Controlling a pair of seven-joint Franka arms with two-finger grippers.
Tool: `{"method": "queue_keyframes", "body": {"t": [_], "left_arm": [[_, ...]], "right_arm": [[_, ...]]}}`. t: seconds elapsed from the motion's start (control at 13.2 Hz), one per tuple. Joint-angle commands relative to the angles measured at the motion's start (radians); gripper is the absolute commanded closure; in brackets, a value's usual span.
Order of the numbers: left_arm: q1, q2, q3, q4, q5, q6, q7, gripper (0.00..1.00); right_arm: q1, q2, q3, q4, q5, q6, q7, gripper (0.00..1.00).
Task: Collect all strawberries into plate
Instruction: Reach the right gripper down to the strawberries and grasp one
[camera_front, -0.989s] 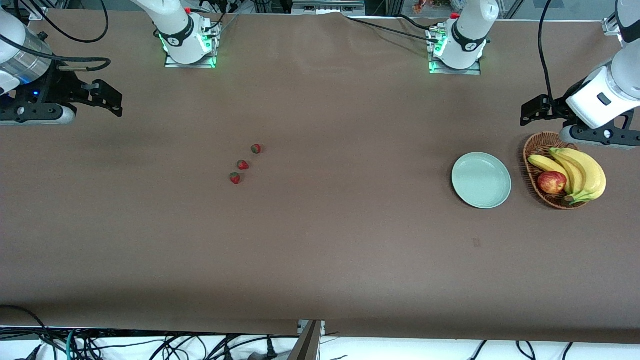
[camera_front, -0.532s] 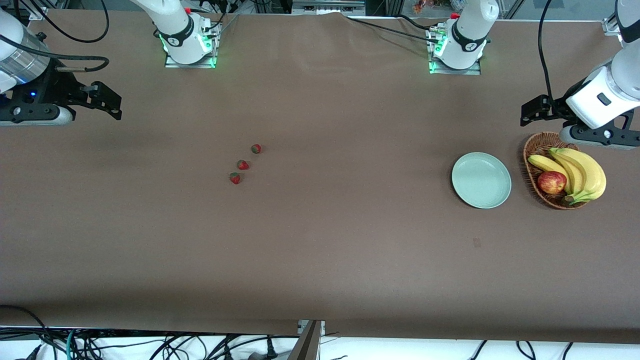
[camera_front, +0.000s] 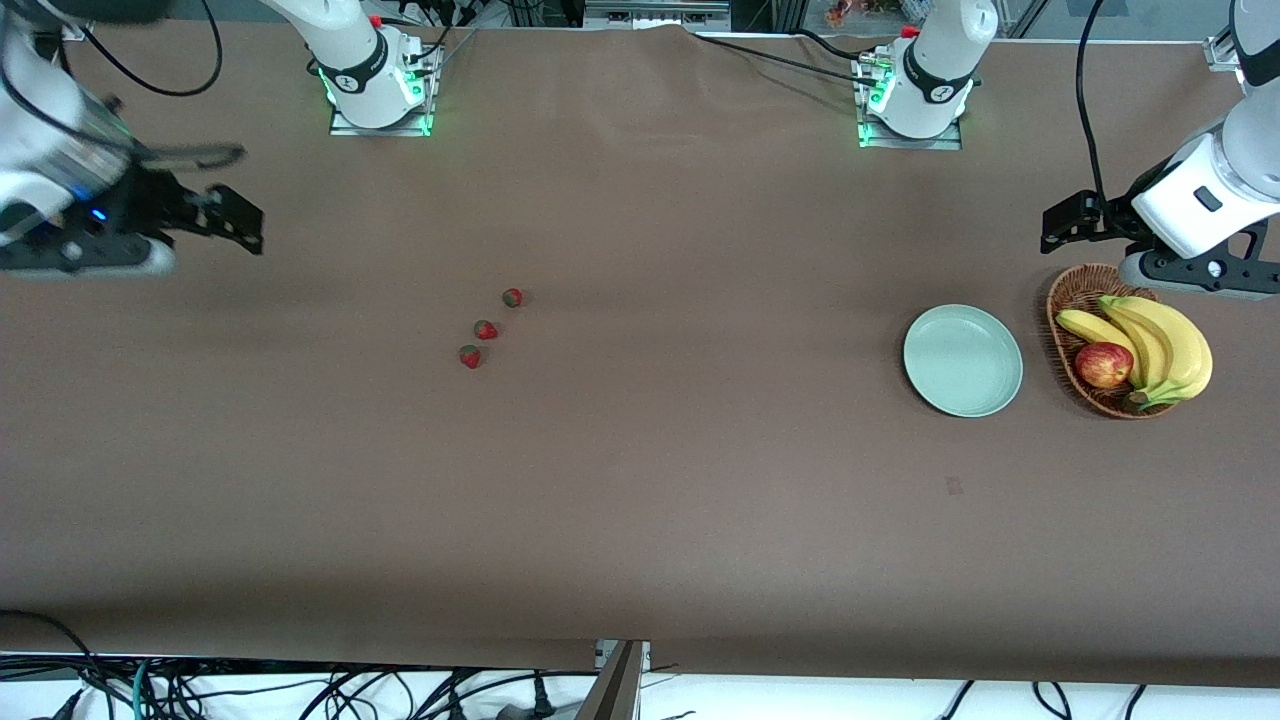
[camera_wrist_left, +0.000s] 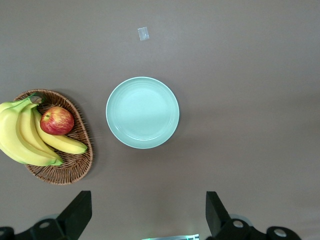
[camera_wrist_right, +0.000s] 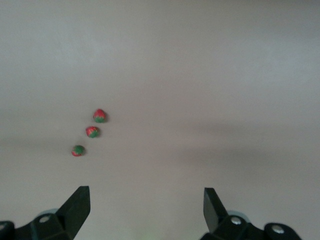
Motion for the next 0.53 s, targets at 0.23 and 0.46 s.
{"method": "queue_keyframes", "body": {"t": [0.23, 0.46], "left_arm": [[0.000, 0.007, 0.001, 0.012, -0.011, 0.002, 0.002, 0.00], [0.000, 0.007, 0.001, 0.013, -0.010, 0.003, 0.002, 0.00]], "right_arm": [[0.109, 0.191, 0.008, -0.147, 0.080, 0.296, 0.130, 0.00], [0.161, 0.225, 0.010, -0.360, 0.083, 0.616, 0.209, 0.00]]}}
